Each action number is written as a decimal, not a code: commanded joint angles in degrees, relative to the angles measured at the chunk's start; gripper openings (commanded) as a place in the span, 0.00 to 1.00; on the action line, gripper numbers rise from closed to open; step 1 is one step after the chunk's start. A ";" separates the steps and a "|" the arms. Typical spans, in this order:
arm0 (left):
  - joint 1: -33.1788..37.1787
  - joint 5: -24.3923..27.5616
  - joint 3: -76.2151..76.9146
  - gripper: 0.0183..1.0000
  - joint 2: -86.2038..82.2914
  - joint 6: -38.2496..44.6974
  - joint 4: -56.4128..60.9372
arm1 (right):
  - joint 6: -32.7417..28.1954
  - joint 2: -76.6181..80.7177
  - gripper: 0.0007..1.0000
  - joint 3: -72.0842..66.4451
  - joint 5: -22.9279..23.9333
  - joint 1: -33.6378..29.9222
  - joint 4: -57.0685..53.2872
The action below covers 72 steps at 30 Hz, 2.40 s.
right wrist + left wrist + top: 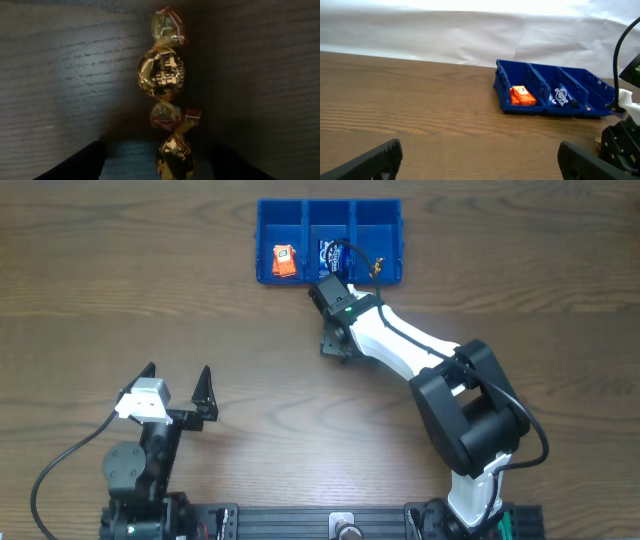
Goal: Sort Candies Into Trays
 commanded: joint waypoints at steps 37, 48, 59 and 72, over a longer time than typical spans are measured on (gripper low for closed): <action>-0.24 1.40 -1.18 1.00 -0.26 0.39 -1.77 | -30.45 0.13 0.14 17.18 17.38 -11.67 28.11; -0.24 1.40 -1.18 1.00 -0.26 0.39 -1.77 | -30.42 1.42 1.00 17.20 14.21 -11.93 29.09; -0.24 1.40 -1.18 1.00 -0.26 0.39 -1.77 | -12.26 -12.98 1.00 20.06 12.35 -3.48 -6.93; -0.24 1.40 -1.18 1.00 -0.26 0.39 -1.77 | -3.48 -3.87 0.98 1.62 5.92 -1.81 2.80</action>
